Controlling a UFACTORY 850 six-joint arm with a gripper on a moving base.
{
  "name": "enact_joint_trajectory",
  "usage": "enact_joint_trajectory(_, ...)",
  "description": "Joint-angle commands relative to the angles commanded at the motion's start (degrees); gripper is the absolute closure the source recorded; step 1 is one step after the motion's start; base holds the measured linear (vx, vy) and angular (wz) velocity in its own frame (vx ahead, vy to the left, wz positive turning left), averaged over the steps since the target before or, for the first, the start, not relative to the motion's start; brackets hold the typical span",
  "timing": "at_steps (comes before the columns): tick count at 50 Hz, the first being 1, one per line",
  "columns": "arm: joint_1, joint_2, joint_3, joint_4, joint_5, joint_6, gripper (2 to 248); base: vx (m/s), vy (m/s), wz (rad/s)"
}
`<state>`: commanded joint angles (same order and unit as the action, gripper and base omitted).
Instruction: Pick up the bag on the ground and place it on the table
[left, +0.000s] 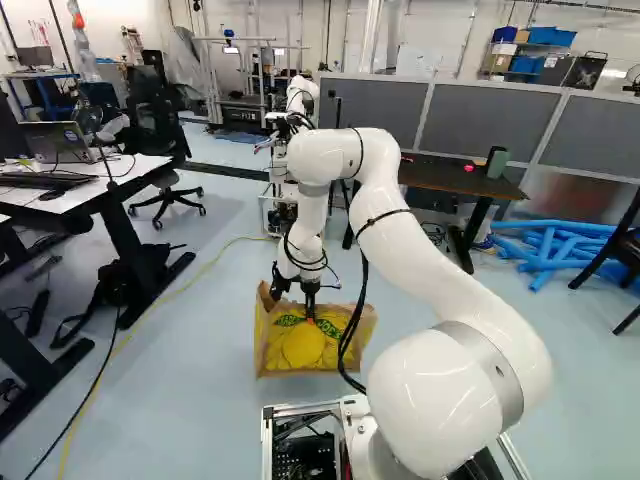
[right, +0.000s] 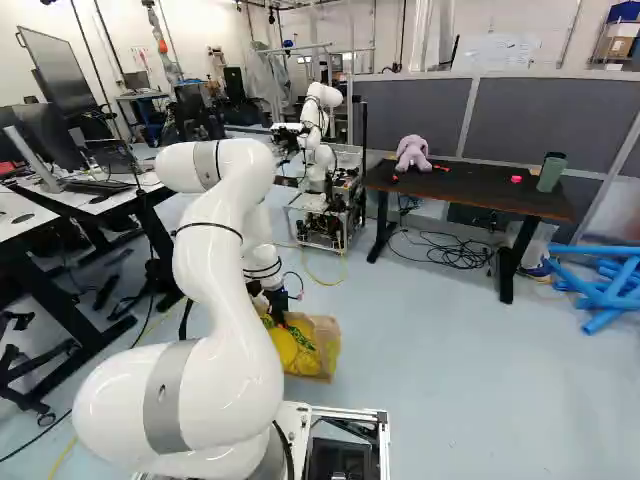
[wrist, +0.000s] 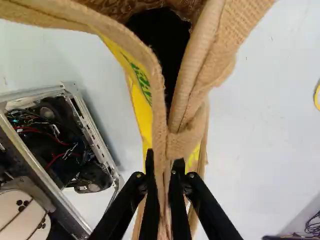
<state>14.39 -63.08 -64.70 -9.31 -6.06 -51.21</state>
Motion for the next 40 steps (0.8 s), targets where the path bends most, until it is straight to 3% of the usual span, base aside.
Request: enact_joint_trajectory(40, 0.0, 9.5, 6.9, 9.3, -5.0, 0.0, 228, 0.000, 0.000, 0.000)
